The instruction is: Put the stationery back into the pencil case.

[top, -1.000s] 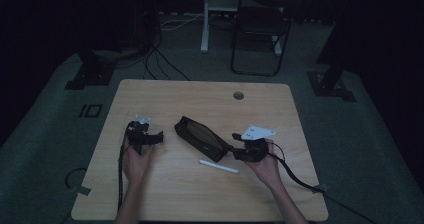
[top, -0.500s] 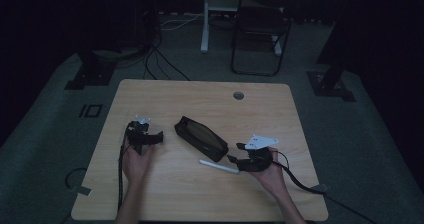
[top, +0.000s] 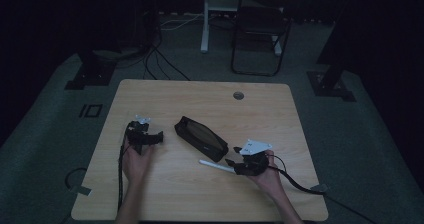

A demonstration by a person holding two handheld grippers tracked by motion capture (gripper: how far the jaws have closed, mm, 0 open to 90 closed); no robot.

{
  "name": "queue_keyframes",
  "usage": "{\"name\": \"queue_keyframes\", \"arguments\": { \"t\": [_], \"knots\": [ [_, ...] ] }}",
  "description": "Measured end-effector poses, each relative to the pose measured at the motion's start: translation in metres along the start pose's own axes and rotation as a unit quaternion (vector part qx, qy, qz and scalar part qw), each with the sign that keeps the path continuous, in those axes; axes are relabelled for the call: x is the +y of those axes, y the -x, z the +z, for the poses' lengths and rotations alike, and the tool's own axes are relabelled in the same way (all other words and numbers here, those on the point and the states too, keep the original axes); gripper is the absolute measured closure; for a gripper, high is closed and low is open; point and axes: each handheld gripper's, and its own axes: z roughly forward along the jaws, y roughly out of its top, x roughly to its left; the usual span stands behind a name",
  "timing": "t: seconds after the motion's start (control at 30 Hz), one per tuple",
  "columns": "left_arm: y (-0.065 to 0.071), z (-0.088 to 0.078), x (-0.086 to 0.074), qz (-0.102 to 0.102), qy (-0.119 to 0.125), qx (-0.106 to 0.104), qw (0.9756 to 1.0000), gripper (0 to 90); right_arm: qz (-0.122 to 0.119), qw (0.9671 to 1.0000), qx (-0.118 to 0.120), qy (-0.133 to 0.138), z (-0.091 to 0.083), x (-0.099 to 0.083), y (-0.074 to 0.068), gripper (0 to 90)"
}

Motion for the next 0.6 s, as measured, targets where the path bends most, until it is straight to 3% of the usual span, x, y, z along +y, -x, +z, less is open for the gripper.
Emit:
{"name": "queue_keyframes", "arguments": {
  "t": [0.1,0.2,0.4,0.6],
  "knots": [
    [0.0,0.0,0.0,0.0,0.0,0.0,1.0,7.1,0.003,0.9999,-0.002,-0.016,0.007,-0.004,-0.003,38.1],
    [0.0,0.0,0.0,0.0,0.0,0.0,1.0,7.1,0.011,0.9998,-0.001,-0.014,0.011,-0.008,-0.004,34.7],
    [0.0,0.0,0.0,0.0,0.0,0.0,1.0,7.1,0.02,0.9994,0.019,-0.02,0.018,-0.013,-0.003,40.5],
    [0.0,0.0,0.0,0.0,0.0,0.0,1.0,7.1,0.026,0.9988,0.036,-0.019,0.029,-0.017,-0.007,40.7]
  ]
}}
